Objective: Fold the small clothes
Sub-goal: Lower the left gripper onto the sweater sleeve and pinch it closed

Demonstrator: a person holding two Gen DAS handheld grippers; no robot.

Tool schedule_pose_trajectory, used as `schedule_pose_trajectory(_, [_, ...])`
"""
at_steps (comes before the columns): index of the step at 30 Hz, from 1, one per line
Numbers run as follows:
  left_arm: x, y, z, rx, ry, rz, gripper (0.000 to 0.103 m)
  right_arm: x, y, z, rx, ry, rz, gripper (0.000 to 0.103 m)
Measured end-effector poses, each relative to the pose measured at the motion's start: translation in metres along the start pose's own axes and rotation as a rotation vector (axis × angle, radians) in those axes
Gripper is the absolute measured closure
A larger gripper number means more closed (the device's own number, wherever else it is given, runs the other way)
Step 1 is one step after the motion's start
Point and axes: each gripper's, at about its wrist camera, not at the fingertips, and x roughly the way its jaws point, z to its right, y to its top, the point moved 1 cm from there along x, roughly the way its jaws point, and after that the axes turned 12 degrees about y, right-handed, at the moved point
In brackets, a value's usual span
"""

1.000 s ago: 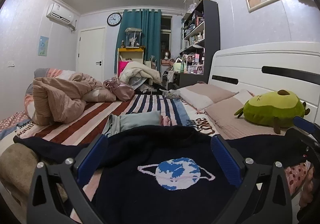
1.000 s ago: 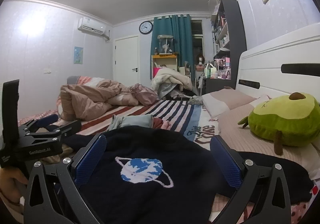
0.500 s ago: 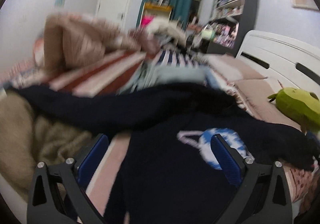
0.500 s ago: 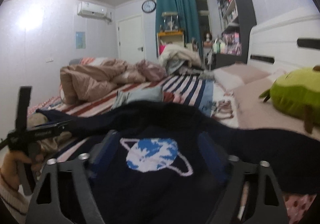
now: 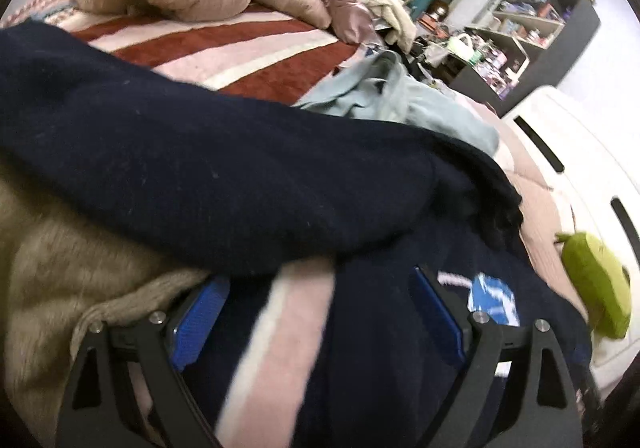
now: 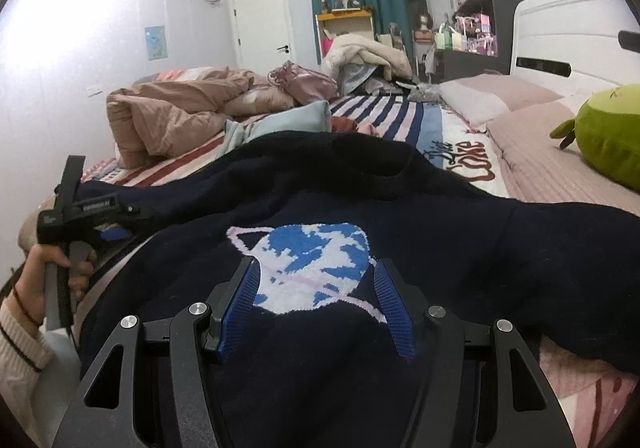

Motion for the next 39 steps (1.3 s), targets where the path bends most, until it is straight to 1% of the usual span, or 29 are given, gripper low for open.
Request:
schedule_pose_trajectory(2, [0.011, 0.005, 0.000, -0.031, 0.029, -0.005, 0.014, 0.004, -0.001, 0.001, 0.005, 0.010, -0.011, 0.047])
schedule_pose_trajectory(4, [0.020, 0.007, 0.000, -0.073, 0.033, -0.014, 0.016, 0.006, 0.000, 0.000, 0.001, 0.018, -0.018, 0.047])
schedule_pose_trajectory(5, [0.022, 0.009, 0.003, -0.080, 0.031, -0.008, 0.020, 0.006, 0.000, 0.000, -0.004, 0.015, -0.020, 0.047])
schedule_pose_trajectory(7, [0.023, 0.012, 0.006, -0.095, 0.025, -0.001, 0.023, 0.005, 0.001, 0.002, -0.006, 0.007, -0.021, 0.047])
schedule_pose_trajectory(9, [0.026, 0.015, 0.003, -0.140, 0.016, -0.017, 0.023, 0.002, 0.000, 0.003, 0.004, 0.009, -0.015, 0.047])
schedule_pose_trajectory(11, [0.025, 0.018, 0.001, -0.185, -0.010, -0.010, 0.025, 0.000, -0.001, 0.004, 0.017, 0.016, -0.008, 0.047])
schedule_pose_trajectory(12, [0.022, 0.019, 0.000, -0.195, -0.015, 0.004, 0.030, -0.001, -0.001, 0.003, 0.018, 0.018, -0.008, 0.047])
schedule_pose_trajectory(13, [0.018, 0.020, 0.001, -0.201, -0.019, 0.022, 0.042, -0.001, -0.002, 0.003, 0.018, 0.020, -0.010, 0.047])
schedule_pose_trajectory(14, [0.013, 0.021, 0.004, -0.190, -0.027, 0.036, 0.049, -0.002, -0.002, 0.002, 0.015, 0.020, -0.013, 0.047])
schedule_pose_trajectory(15, [0.009, 0.022, 0.007, -0.172, -0.030, 0.049, 0.049, -0.002, -0.003, 0.002, 0.011, 0.018, -0.015, 0.047])
schedule_pose_trajectory(17, [-0.002, 0.028, 0.016, -0.123, -0.012, 0.113, 0.049, -0.003, -0.003, 0.001, 0.009, 0.019, -0.013, 0.047])
schedule_pose_trajectory(19, [-0.003, 0.036, 0.020, -0.113, -0.005, 0.141, 0.049, -0.003, -0.003, 0.002, 0.014, 0.026, -0.007, 0.047])
schedule_pose_trajectory(20, [-0.003, 0.040, 0.022, -0.115, -0.012, 0.158, 0.056, -0.004, -0.003, 0.001, 0.016, 0.028, -0.006, 0.047])
schedule_pose_trajectory(21, [-0.004, 0.042, 0.023, -0.107, -0.004, 0.172, 0.064, -0.004, -0.002, 0.001, 0.018, 0.030, -0.004, 0.047])
schedule_pose_trajectory(22, [-0.003, 0.045, 0.027, -0.083, 0.030, 0.186, 0.080, -0.005, -0.002, 0.001, 0.018, 0.031, -0.004, 0.047])
schedule_pose_trajectory(23, [-0.004, 0.048, 0.031, -0.055, 0.051, 0.198, 0.089, -0.005, -0.002, 0.001, 0.015, 0.030, -0.005, 0.047])
schedule_pose_trajectory(25, [-0.012, 0.048, 0.034, -0.016, 0.039, 0.226, 0.093, -0.007, -0.002, 0.001, 0.009, 0.024, -0.002, 0.047])
schedule_pose_trajectory(27, [-0.027, 0.043, 0.041, 0.047, 0.053, 0.285, 0.095, -0.010, -0.002, 0.005, 0.018, 0.020, 0.008, 0.047])
schedule_pose_trajectory(28, [-0.036, 0.041, 0.049, 0.102, 0.063, 0.326, 0.097, -0.012, -0.003, 0.007, 0.029, 0.023, 0.013, 0.047])
schedule_pose_trajectory(29, [-0.042, 0.037, 0.056, 0.150, 0.057, 0.349, 0.097, -0.013, -0.003, 0.009, 0.041, 0.028, 0.017, 0.047])
schedule_pose_trajectory(30, [-0.048, 0.033, 0.065, 0.205, 0.042, 0.366, 0.097, -0.014, -0.004, 0.012, 0.055, 0.035, 0.020, 0.047])
schedule_pose_trajectory(31, [-0.052, 0.027, 0.080, 0.293, 0.009, 0.365, 0.097, -0.015, -0.005, 0.012, 0.060, 0.037, 0.021, 0.047])
schedule_pose_trajectory(33, [-0.055, 0.011, 0.107, 0.449, -0.065, 0.324, 0.097, -0.019, -0.006, 0.014, 0.062, 0.040, 0.025, 0.047])
schedule_pose_trajectory(34, [-0.051, -0.001, 0.122, 0.529, -0.121, 0.263, 0.097, -0.021, -0.007, 0.014, 0.060, 0.040, 0.027, 0.047])
schedule_pose_trajectory(35, [-0.042, -0.012, 0.134, 0.580, -0.180, 0.179, 0.097, -0.024, -0.008, 0.014, 0.059, 0.039, 0.030, 0.047])
schedule_pose_trajectory(36, [-0.031, -0.023, 0.142, 0.603, -0.224, 0.092, 0.097, -0.027, -0.009, 0.015, 0.060, 0.038, 0.034, 0.047])
schedule_pose_trajectory(37, [-0.015, -0.036, 0.148, 0.615, -0.246, -0.004, 0.097, -0.030, -0.010, 0.017, 0.063, 0.036, 0.039, 0.047])
schedule_pose_trajectory(38, [0.001, -0.048, 0.152, 0.624, -0.233, -0.077, 0.095, -0.034, -0.011, 0.019, 0.069, 0.034, 0.045, 0.047])
schedule_pose_trajectory(39, [0.017, -0.059, 0.153, 0.629, -0.191, -0.130, 0.094, -0.037, -0.012, 0.021, 0.078, 0.032, 0.051, 0.047])
